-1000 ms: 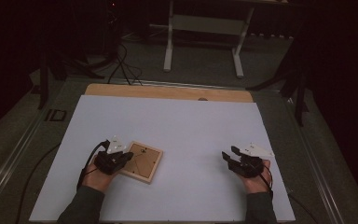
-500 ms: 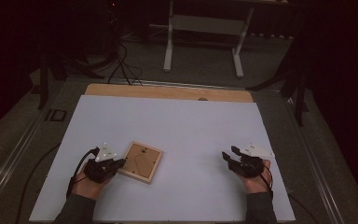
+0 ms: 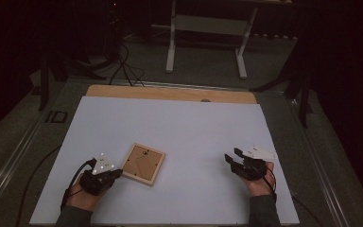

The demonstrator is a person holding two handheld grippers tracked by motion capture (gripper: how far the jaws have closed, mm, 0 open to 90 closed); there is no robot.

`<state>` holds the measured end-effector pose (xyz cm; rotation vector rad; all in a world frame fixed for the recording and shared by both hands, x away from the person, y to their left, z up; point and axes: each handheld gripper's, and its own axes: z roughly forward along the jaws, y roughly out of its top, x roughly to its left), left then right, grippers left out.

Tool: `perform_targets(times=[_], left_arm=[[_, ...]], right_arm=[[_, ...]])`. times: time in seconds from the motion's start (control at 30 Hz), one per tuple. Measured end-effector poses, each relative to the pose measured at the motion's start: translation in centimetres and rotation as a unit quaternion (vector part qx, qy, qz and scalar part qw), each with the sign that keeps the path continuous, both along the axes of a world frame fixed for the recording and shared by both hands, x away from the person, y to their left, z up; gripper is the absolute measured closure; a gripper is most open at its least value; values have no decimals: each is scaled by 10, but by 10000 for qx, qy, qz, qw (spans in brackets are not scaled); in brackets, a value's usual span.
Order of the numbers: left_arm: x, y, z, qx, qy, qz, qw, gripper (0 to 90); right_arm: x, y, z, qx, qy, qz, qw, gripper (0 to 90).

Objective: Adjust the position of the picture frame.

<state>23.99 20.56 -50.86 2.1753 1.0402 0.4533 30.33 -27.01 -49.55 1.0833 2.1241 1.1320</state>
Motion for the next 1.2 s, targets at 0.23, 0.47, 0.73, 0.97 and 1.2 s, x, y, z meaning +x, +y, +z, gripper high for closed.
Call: perform_targets(times=[0.23, 0.47, 0.73, 0.97, 1.2], left_arm=[[-4, -2, -4, 148, 96, -41, 9998, 897], [-2, 1, -7, 227, 138, -5, 9996, 897], [1, 2, -8, 232, 128, 54, 9996, 897], [6, 2, -10, 328, 143, 165, 9992, 897], [14, 0, -13, 312, 195, 219, 9991, 896]], right_arm=[[-2, 3, 2, -11, -56, 25, 10000, 516], [-3, 7, 3, -33, -78, 49, 10000, 516], [-3, 9, 5, -19, -102, 66, 9999, 515], [-2, 18, 9, -32, -170, 168, 9997, 515], [1, 35, 20, -2, -326, 387, 9987, 519]])
